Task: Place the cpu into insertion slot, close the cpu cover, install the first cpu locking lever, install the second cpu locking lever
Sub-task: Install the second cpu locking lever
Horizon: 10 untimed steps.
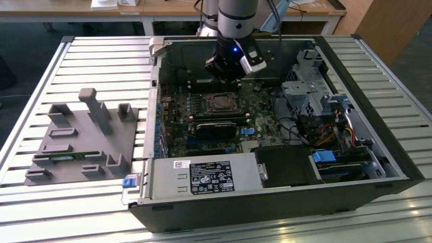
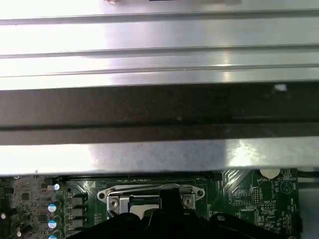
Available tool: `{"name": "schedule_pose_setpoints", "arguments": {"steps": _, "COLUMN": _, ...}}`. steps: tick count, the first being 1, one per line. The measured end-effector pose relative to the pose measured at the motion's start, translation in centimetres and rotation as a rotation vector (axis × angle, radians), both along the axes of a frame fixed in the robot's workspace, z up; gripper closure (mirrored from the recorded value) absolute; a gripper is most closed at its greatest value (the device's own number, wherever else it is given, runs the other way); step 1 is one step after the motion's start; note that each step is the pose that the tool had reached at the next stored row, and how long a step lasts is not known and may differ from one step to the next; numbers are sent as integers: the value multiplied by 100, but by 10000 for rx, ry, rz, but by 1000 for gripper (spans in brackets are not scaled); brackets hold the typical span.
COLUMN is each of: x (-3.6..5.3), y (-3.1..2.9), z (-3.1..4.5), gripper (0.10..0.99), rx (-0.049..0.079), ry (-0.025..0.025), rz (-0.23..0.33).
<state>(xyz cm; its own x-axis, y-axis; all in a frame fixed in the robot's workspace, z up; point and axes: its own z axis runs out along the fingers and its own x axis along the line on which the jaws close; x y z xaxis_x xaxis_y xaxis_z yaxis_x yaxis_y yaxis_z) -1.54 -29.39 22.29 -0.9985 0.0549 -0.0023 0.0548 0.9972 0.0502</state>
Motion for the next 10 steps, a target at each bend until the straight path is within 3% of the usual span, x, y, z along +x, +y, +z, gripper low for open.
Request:
{"name": "schedule_pose_setpoints", "arguments": {"steps": 3, "x": 0, "y": -46, "z": 0, "gripper": 980, "rx": -1, "ry": 1, "rz": -2}}
{"name": "schedule_pose_setpoints", "arguments": {"steps": 10, "x": -1, "y": -236, "z": 0, "gripper": 980, "rx": 0, "ry": 1, "rz": -2}}
